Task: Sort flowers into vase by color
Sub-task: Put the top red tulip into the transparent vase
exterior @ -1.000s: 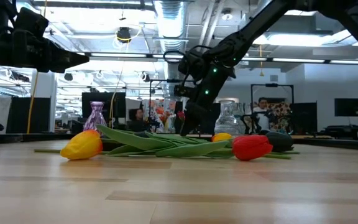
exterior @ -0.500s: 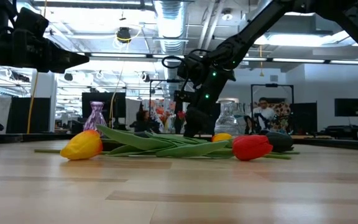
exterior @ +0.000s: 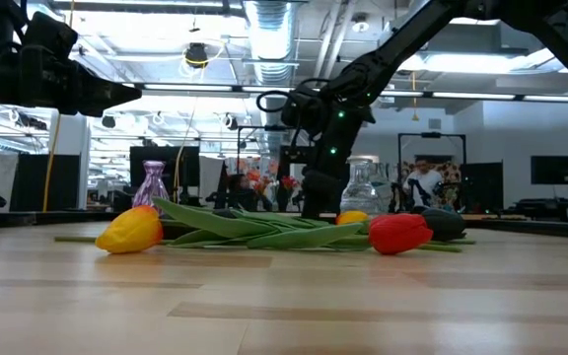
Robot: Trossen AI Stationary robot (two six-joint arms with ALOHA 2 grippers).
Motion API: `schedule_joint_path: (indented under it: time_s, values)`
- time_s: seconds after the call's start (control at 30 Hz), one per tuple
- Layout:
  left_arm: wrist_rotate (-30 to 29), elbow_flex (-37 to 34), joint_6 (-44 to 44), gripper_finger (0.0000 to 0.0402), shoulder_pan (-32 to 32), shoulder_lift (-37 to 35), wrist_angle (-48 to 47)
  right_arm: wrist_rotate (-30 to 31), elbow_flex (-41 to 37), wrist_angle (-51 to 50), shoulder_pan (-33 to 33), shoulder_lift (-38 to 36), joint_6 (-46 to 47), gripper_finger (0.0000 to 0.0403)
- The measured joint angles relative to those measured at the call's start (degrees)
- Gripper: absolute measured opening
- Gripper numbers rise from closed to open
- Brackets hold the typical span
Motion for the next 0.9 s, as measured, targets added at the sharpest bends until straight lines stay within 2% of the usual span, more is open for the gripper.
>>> schedule_joint_path:
  time_s: [0.43, 0.63, 0.77, 0.9]
  values:
    - [0.0, 0.0, 0.0, 0.0, 0.0, 0.0, 0.0, -1.1, 0.0, -4.6, -0.3, -0.1, 0.0, 0.0273]
    - [0.0, 0.0, 0.0, 0.0, 0.0, 0.0, 0.0, -1.9, 0.3, -7.1, -0.6, 2.7, 0.2, 0.026]
    - [0.0, 0.0, 0.0, 0.0, 0.0, 0.0, 0.0, -2.1, 0.2, -6.8, -0.6, 2.7, 0.2, 0.0234]
    - [0.0, 0.0, 0.0, 0.0, 0.0, 0.0, 0.0, -2.1, 0.1, -6.9, -0.5, 1.7, 0.1, 0.0188]
